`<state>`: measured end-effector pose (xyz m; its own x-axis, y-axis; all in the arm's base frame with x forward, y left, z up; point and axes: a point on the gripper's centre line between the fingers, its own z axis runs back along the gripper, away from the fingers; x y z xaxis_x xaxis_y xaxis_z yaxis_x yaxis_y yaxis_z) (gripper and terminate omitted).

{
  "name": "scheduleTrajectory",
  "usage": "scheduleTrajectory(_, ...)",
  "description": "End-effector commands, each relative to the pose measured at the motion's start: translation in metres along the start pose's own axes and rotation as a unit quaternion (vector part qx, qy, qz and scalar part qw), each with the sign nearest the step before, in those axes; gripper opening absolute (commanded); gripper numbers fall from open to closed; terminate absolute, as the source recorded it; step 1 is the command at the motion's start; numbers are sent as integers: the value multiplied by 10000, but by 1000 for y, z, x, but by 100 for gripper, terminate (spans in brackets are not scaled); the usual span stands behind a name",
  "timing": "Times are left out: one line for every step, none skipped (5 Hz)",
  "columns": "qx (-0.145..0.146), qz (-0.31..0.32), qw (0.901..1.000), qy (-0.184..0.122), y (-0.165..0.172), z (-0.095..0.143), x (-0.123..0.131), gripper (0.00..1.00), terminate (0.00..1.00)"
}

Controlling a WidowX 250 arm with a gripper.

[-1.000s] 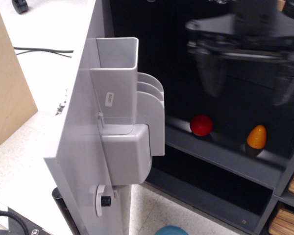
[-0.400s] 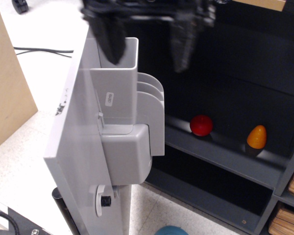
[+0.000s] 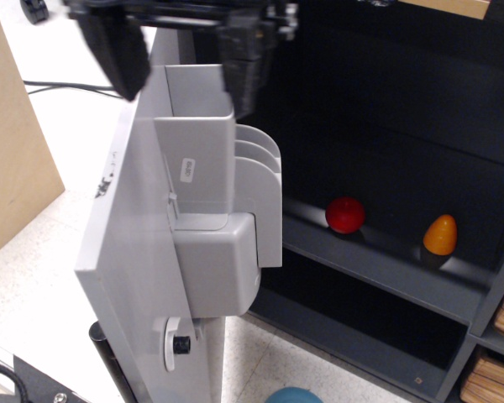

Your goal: Close fridge

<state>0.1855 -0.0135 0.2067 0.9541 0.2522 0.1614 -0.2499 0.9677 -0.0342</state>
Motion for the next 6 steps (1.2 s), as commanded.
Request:
scheduleTrajectory(621, 107, 9979, 165, 14, -5, -25, 100, 0)
scheduleTrajectory(493, 280, 9983, 159, 6, -20, -23, 100, 0)
scheduleTrajectory(414, 494, 9978, 159, -6, -34, -11, 100, 0)
scheduleTrajectory(389, 621, 9971, 207, -22, -46, 2, 100, 0)
scheduleTrajectory(193, 781, 9963, 307, -45, -46, 17, 100, 0)
scheduleTrajectory(-246, 984, 9948, 133, -76, -36, 32, 100, 0)
